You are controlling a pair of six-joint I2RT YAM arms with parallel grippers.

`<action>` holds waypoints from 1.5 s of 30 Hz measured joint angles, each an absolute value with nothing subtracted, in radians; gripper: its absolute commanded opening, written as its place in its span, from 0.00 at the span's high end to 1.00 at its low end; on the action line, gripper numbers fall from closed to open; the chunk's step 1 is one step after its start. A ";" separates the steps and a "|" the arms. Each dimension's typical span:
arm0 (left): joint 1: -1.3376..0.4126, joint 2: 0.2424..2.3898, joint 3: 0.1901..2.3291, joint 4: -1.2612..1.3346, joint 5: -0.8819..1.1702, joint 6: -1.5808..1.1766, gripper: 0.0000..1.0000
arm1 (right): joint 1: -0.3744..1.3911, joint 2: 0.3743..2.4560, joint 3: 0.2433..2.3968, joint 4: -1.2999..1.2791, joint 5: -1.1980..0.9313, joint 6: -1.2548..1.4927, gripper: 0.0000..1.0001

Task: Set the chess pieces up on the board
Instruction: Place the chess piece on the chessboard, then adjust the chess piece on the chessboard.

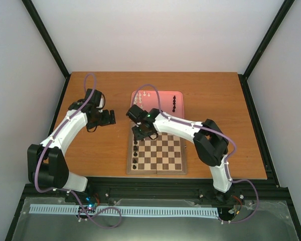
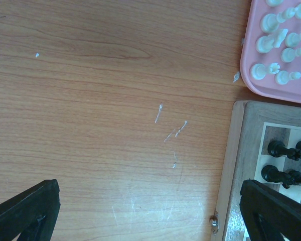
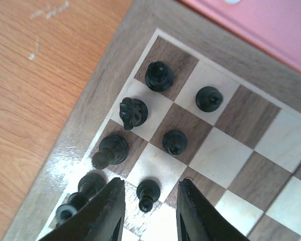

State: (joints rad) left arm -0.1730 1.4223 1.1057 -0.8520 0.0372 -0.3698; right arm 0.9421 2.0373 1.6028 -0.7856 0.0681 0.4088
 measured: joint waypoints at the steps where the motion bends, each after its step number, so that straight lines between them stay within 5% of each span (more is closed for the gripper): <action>1: -0.173 1.422 1.106 -0.852 0.037 -0.370 0.00 | 0.942 2.026 1.603 -0.788 0.072 0.408 0.67; 20: -0.173 1.422 1.106 -0.852 0.038 -0.370 0.00 | 0.942 1.887 1.477 -0.835 0.082 0.429 0.68; 38: -0.173 1.422 1.099 -0.838 0.037 -0.370 0.00 | 0.942 1.951 1.491 -0.844 0.003 0.412 0.96; 45: -0.173 1.422 1.099 -0.837 0.036 -0.370 0.00 | 0.942 1.970 1.491 -0.840 -0.029 0.405 0.97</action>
State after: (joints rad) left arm -0.1730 1.4223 1.0992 -0.8368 0.0360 -0.3698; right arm 0.9421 1.9701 1.4914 -0.8402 -0.0288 0.4046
